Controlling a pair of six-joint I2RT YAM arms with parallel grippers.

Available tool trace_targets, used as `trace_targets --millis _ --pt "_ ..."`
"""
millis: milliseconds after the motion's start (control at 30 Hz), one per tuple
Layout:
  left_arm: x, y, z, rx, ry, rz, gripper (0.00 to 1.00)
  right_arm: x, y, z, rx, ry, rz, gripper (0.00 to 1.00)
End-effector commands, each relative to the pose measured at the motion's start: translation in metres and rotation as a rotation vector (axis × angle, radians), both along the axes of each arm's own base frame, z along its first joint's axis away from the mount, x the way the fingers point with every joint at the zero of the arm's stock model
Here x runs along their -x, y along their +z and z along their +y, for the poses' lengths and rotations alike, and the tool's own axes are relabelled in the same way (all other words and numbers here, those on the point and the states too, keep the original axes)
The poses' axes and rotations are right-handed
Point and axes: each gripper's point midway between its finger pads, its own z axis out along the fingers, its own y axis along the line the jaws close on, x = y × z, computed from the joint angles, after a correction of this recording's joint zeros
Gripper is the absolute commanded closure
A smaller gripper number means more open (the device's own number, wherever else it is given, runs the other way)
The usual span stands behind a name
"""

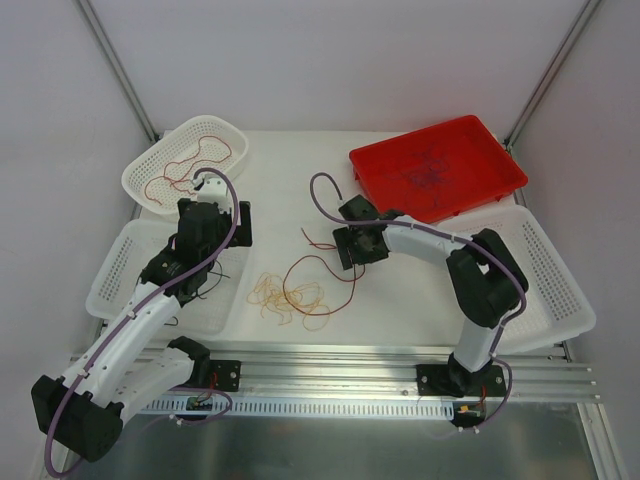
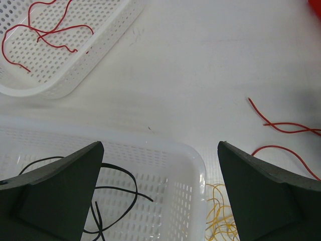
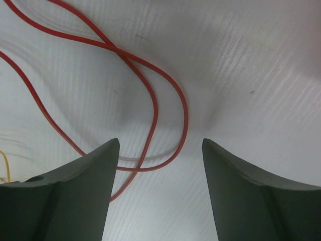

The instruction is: Untangle the cables

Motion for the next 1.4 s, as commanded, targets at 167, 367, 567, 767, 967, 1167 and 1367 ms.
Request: trace_targets --millis 167,367,567,767,967,1167,1367 --pt "-0.003 0.012 0.002 0.025 0.008 -0.047 0.01 -0.003 -0.024 -0.004 0.038 -0.095 -0.001 0.41" --pt "-0.003 0.014 0.002 0.025 0.007 -0.052 0.01 0.01 -0.047 -0.015 0.103 -0.095 0.042 0.7" --pt "-0.003 0.011 0.0 0.027 0.003 -0.044 0.01 0.005 -0.035 -0.033 0.164 -0.098 -0.013 0.99" --pt "-0.003 0.01 -0.002 0.029 -0.009 -0.039 0.01 -0.012 0.031 -0.036 0.105 -0.078 -0.164 0.99" --pt "-0.001 0.015 -0.008 0.059 -0.035 -0.047 0.01 -0.02 0.099 -0.037 0.017 -0.079 -0.317 0.99" --pt "0.009 0.024 -0.034 0.203 -0.137 -0.044 0.01 -0.023 0.166 -0.048 -0.02 -0.06 -0.474 0.99" --pt "0.031 0.026 -0.08 0.387 -0.333 0.033 0.01 -0.019 0.242 -0.046 -0.164 -0.042 -0.627 0.99"
